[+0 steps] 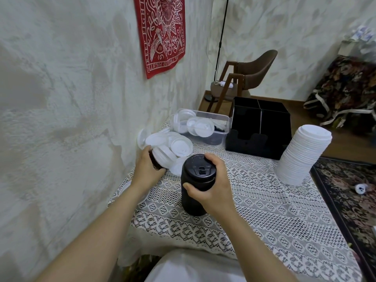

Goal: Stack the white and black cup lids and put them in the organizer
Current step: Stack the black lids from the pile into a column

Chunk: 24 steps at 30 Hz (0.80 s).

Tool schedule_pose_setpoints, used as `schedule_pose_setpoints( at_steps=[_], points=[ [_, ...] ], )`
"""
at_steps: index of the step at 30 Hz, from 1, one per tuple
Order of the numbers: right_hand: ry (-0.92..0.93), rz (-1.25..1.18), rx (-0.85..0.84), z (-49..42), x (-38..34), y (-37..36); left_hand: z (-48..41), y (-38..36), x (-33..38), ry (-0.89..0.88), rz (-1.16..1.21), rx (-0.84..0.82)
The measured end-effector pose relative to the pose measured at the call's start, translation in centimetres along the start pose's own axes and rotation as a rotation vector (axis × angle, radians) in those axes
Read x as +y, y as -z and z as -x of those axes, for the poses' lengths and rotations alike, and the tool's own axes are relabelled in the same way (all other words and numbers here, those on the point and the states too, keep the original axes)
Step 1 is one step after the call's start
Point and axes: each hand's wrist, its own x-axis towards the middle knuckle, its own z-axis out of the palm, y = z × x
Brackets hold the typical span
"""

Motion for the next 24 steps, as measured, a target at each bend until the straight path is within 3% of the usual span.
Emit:
schedule_pose_setpoints(
  at_steps=[13, 18, 24],
  points=[
    [-0.002, -0.01, -0.002, 0.0, 0.2, -0.1, 0.6, -1.1, 1.4, -0.078, -0.134, -0.253],
    [-0.007, -0.01, -0.008, 0.1, 0.3, -0.1, 0.3, -1.0, 1.6, -0.086, -0.169, -0.204],
    [0.003, -0.014, -0.001, 0.1, 0.2, 0.0, 0.2, -0.4, 1.0, 0.032, -0.155, -0.15]
  ],
)
